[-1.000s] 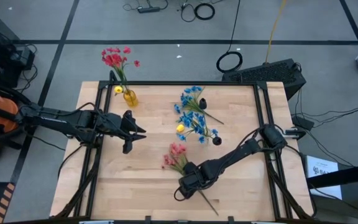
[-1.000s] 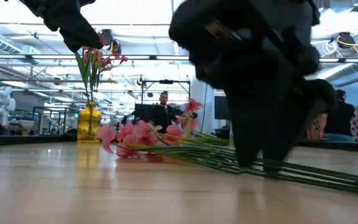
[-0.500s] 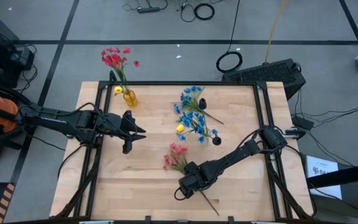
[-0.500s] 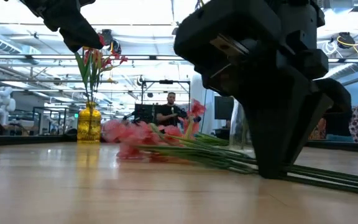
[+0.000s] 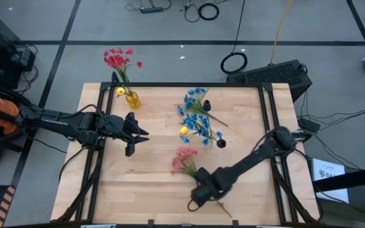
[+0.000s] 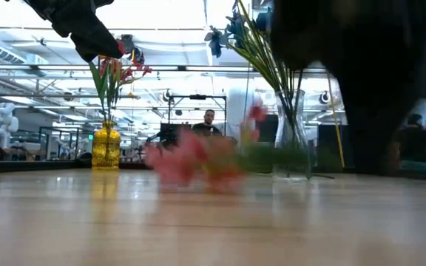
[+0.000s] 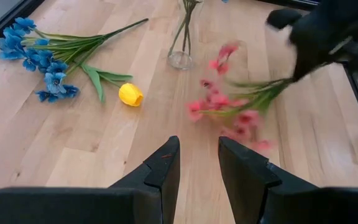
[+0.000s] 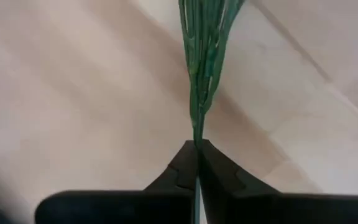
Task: Sort flowers into vase by color
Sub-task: Put the pink flowers into the yellow vase
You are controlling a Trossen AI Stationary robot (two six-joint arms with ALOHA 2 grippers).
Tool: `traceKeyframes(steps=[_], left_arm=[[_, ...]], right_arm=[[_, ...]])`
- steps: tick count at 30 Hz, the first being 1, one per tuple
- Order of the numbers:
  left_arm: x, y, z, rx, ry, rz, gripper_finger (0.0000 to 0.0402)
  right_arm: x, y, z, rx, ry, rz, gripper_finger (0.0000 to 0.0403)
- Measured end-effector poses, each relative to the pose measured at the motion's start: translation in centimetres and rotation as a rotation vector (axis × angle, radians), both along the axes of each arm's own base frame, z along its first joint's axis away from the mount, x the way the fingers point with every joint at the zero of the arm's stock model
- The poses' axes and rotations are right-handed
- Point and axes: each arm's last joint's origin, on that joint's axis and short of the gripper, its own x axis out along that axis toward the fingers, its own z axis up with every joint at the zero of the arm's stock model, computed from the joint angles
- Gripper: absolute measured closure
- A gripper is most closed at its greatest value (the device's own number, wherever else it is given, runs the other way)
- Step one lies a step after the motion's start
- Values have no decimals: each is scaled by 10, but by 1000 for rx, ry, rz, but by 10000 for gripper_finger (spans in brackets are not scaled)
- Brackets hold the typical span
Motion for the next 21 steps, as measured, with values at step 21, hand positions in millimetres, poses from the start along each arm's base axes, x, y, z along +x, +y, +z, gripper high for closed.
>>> traceKeyframes(steps=[21], left_arm=[[6,-2,11,-145,-128,50,285]], right_arm=[[-105,18,155,-389,-660,67,403]])
